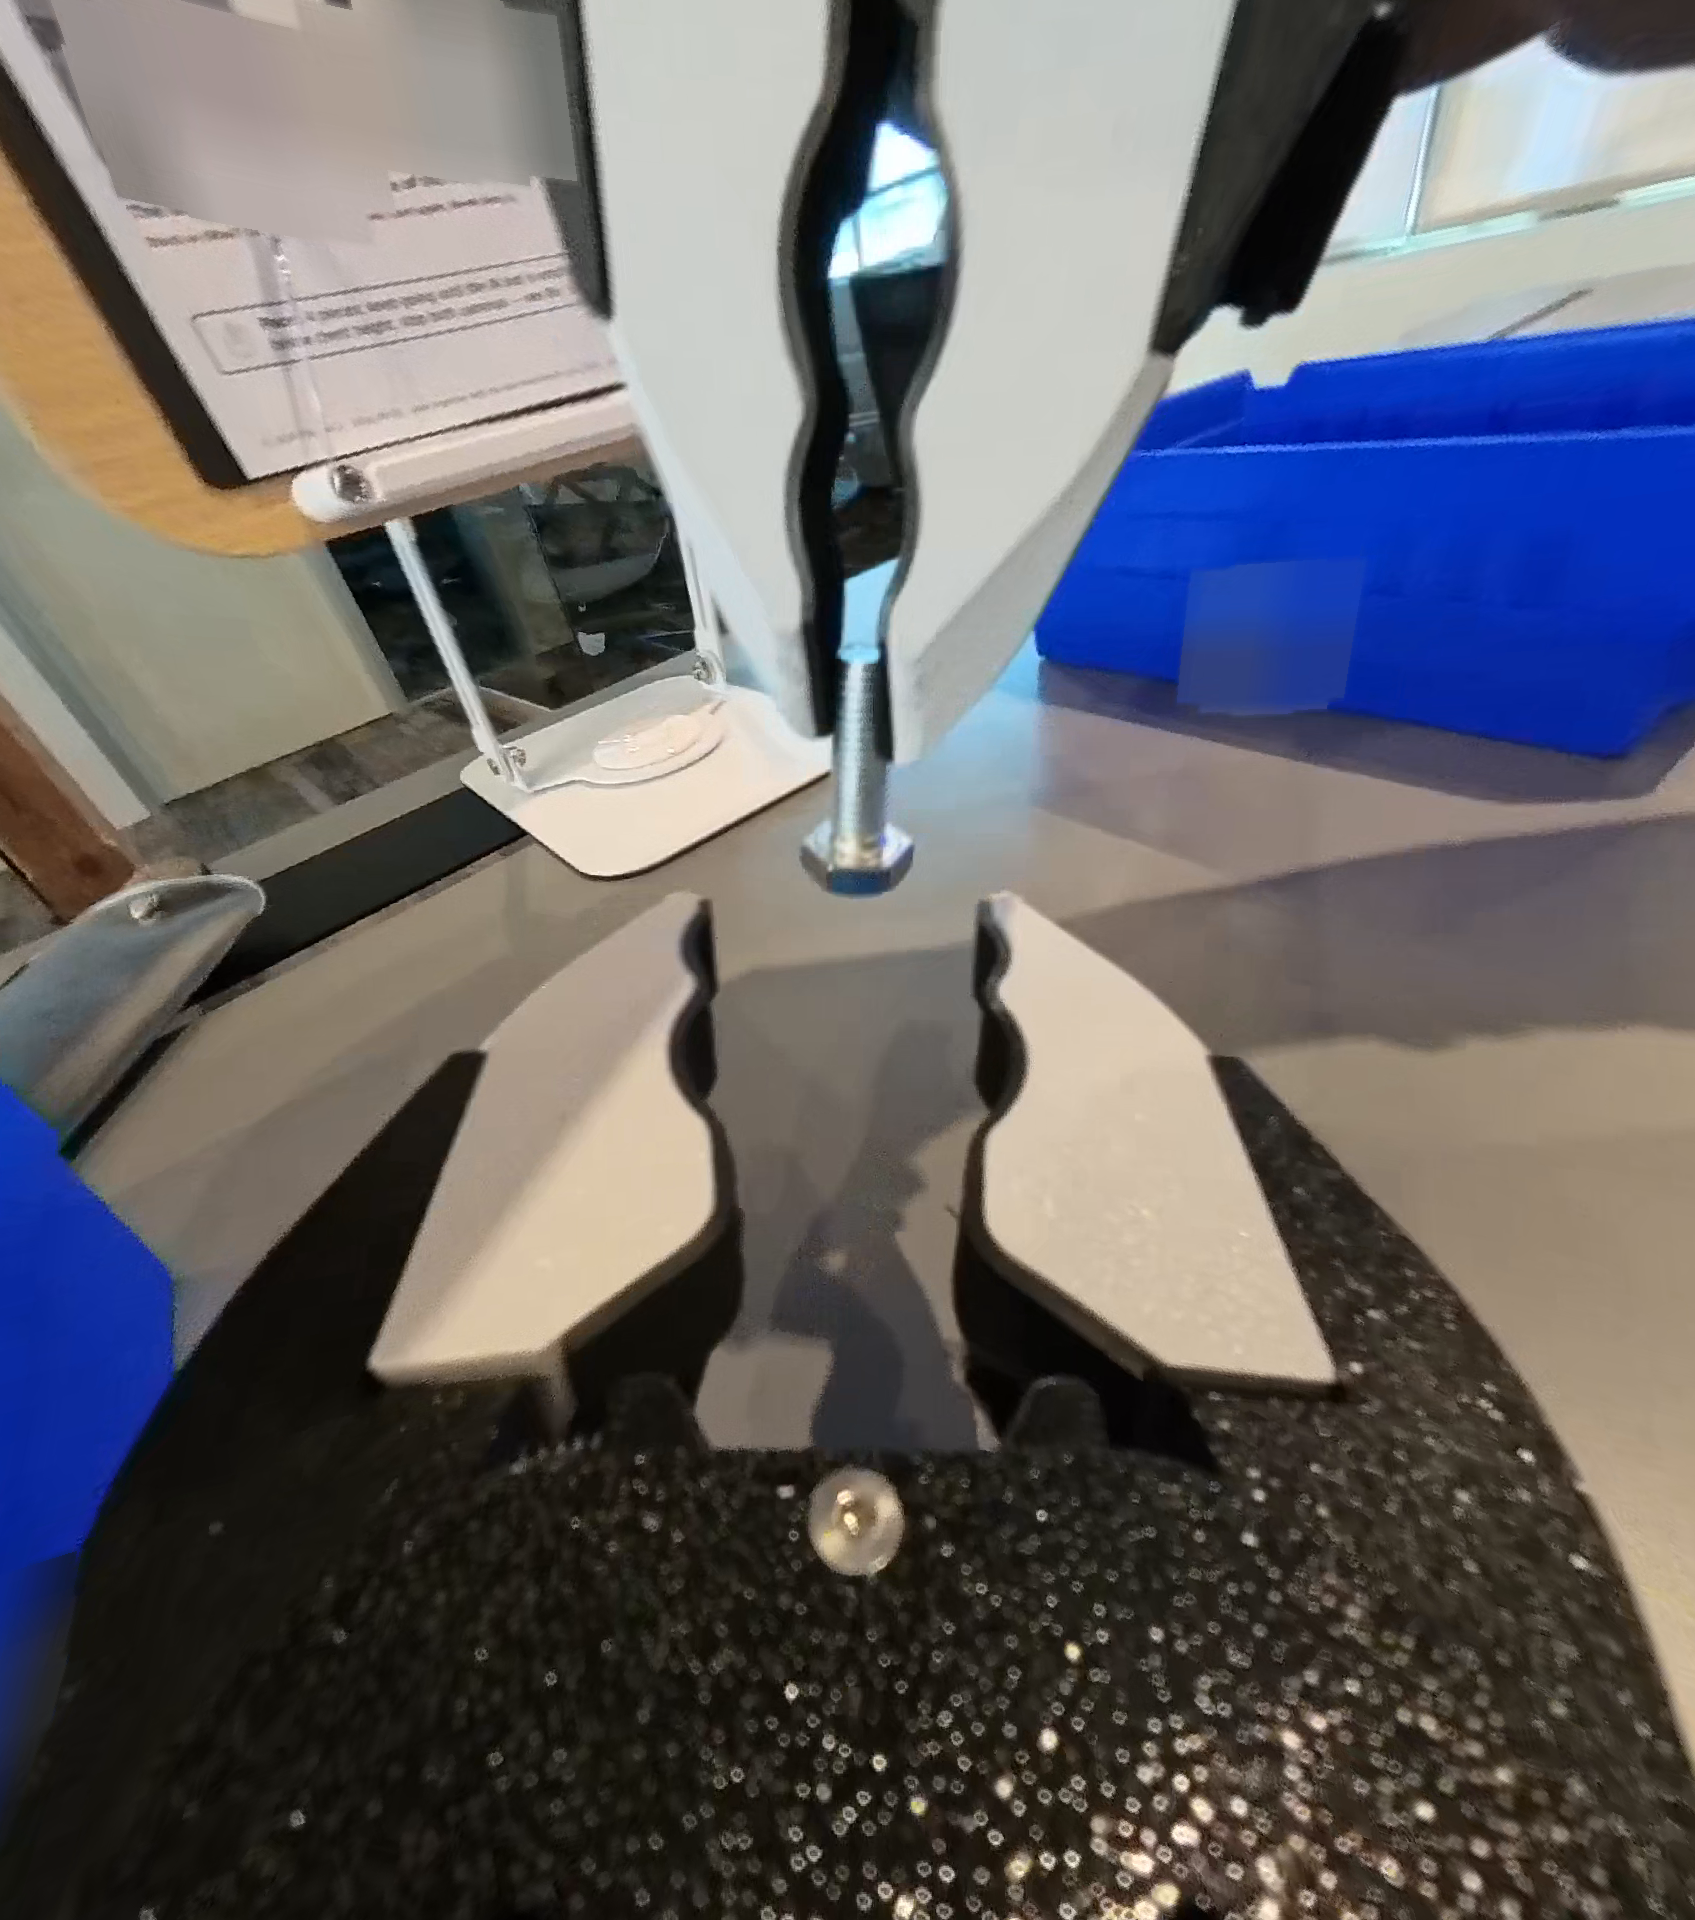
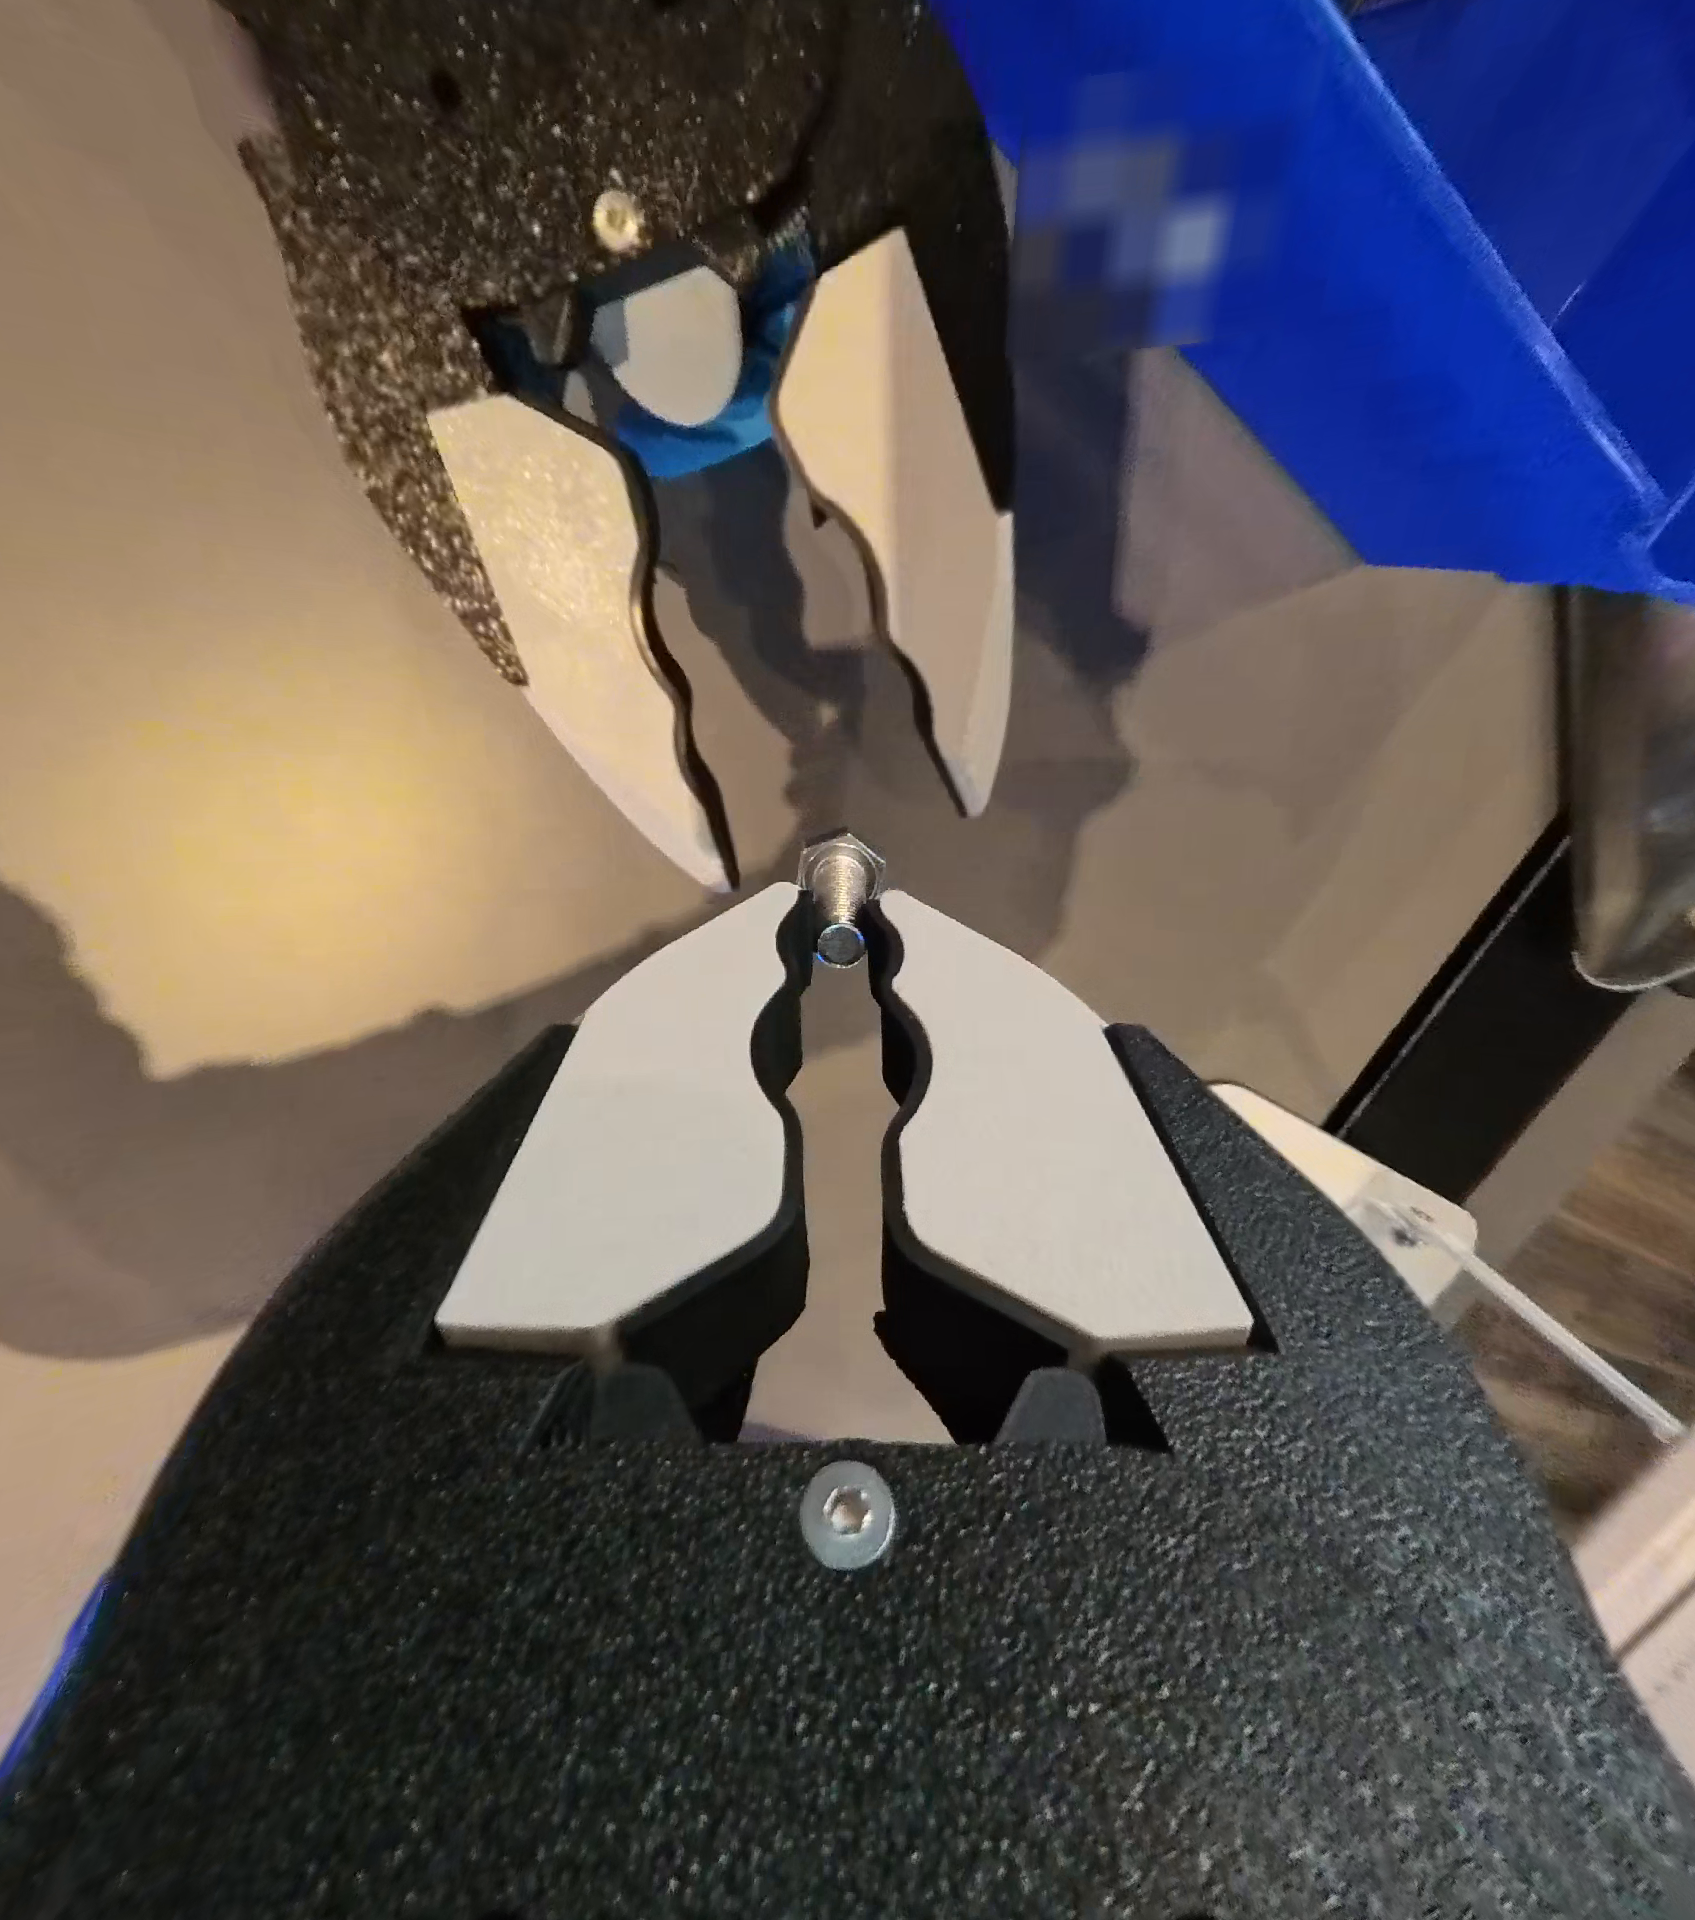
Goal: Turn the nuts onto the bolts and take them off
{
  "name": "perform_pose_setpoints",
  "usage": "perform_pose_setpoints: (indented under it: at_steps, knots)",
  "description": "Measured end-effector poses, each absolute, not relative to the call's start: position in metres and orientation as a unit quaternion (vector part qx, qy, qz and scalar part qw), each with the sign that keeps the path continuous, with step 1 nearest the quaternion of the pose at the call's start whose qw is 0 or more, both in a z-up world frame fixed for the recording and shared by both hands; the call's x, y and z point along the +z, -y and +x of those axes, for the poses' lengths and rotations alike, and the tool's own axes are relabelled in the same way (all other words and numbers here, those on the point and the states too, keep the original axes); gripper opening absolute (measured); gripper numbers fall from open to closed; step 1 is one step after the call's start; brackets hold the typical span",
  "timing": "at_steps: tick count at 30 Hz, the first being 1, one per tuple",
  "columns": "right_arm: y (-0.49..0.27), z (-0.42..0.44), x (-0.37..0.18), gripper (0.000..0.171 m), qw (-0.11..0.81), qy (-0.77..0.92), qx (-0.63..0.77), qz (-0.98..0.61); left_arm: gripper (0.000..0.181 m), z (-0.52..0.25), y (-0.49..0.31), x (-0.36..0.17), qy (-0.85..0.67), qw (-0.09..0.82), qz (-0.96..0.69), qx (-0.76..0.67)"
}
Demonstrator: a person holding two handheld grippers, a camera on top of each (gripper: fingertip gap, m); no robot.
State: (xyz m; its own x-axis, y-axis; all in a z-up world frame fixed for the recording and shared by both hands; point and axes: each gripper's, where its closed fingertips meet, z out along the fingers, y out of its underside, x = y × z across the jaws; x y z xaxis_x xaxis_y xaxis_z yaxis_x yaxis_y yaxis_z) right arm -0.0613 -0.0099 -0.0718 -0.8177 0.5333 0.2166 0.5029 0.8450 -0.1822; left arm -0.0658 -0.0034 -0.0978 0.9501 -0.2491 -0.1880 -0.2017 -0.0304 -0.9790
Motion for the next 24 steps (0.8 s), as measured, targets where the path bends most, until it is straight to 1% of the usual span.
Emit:
perform_pose_setpoints:
  at_steps: [1,5,10,14,19,24]
  knots:
    - [0.011,-0.061,-0.074,0.009,0.13,0.95,0.058,-0.277,0.043,-0.064,0.003,-0.099,-0.164,0.678,-0.717,-0.012]
    - [0.016,-0.056,-0.08,0.01,0.127,0.954,0.053,-0.267,0.034,-0.056,0.006,-0.099,-0.193,0.678,-0.709,-0.005]
    - [0.02,-0.052,-0.079,0.009,0.131,0.955,0.048,-0.262,0.03,-0.05,0.007,-0.102,-0.211,0.673,-0.709,0.005]
    - [0.022,-0.053,-0.079,0.009,0.128,0.949,0.054,-0.285,0.02,-0.054,0.008,-0.098,-0.214,0.682,-0.698,0.041]
    - [0.025,-0.048,-0.081,0.01,0.123,0.963,0.045,-0.236,0.02,-0.047,0.01,-0.1,-0.233,0.679,-0.695,0.026]
    - [0.027,-0.037,-0.085,0.009,0.098,0.978,0.038,-0.182,0.018,-0.035,0.015,-0.101,-0.27,0.679,-0.683,-0.012]
